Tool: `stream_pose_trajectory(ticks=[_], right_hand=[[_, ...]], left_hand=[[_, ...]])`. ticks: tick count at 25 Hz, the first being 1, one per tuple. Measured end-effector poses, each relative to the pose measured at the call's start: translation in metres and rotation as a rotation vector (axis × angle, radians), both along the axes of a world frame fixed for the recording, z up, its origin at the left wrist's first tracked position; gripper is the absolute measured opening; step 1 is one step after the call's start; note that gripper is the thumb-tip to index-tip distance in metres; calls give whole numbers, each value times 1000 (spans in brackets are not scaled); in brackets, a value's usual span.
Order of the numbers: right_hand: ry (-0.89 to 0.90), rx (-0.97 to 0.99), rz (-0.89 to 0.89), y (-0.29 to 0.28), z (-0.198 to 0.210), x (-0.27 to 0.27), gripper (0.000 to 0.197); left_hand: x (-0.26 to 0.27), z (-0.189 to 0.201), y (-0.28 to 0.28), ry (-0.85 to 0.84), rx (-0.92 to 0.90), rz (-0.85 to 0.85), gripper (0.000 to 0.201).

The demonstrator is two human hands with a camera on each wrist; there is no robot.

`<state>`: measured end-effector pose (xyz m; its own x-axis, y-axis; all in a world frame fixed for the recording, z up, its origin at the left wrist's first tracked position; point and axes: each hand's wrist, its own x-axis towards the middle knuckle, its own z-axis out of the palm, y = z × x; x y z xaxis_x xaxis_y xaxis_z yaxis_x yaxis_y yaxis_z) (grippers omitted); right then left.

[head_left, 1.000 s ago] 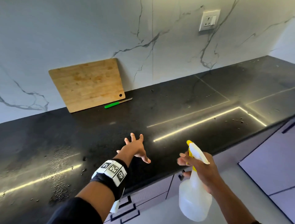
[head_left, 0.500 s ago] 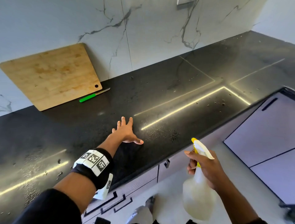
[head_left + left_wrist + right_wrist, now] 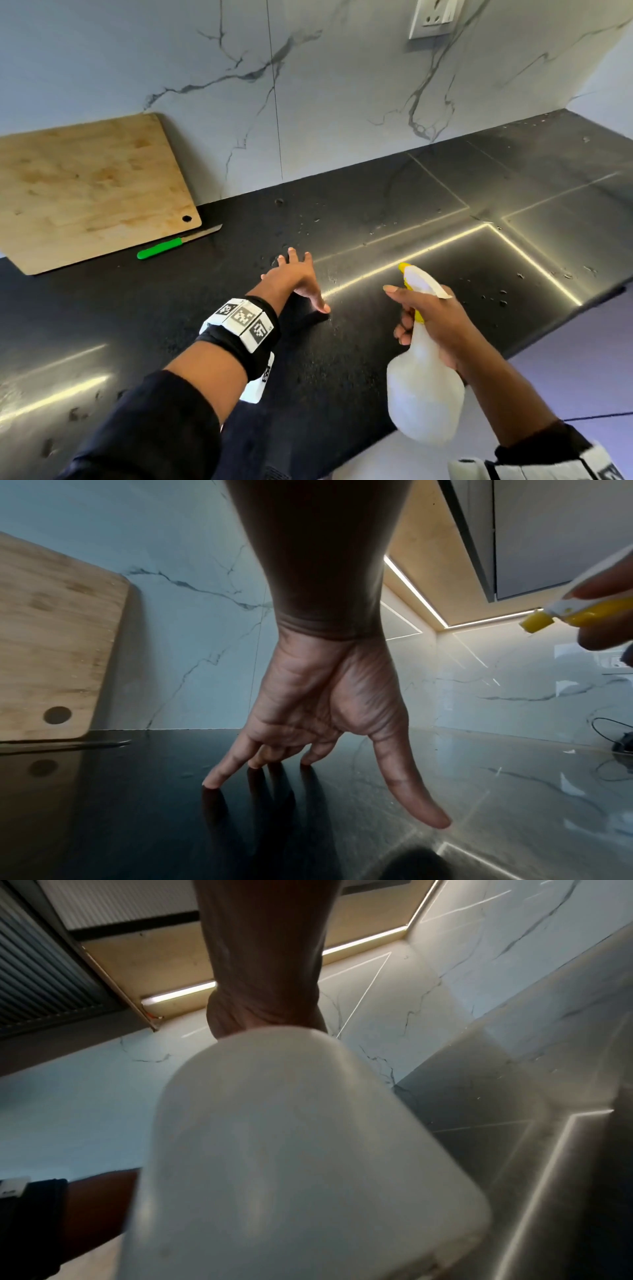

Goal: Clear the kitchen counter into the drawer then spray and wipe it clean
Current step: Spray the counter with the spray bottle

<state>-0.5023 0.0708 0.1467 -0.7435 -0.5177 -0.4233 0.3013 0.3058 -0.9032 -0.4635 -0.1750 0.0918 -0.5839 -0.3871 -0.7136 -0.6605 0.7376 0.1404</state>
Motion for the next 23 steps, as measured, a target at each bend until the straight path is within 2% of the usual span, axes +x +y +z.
stream_pose_trajectory(ticks=[5, 10, 13, 17, 20, 23], right_hand=[[-78, -16, 86, -26, 16, -59, 17], [-94, -8, -14, -49, 22, -121, 31], [-178, -53, -27, -52, 21, -161, 21], [-227, -91, -83, -42, 13, -212, 24], [-264, -148, -75, -17, 7, -251, 18], [-310, -146, -97, 19, -2, -281, 25]], left_hand=[[-60, 5, -5, -21, 1, 92, 136], [-103, 9, 4, 5, 24, 74, 135], [-121, 3, 9, 28, 65, 59, 136], [-144, 2, 30, 50, 90, 89, 132], [-170, 2, 52, 53, 84, 94, 134], [-185, -7, 65, 30, 43, 158, 139]])
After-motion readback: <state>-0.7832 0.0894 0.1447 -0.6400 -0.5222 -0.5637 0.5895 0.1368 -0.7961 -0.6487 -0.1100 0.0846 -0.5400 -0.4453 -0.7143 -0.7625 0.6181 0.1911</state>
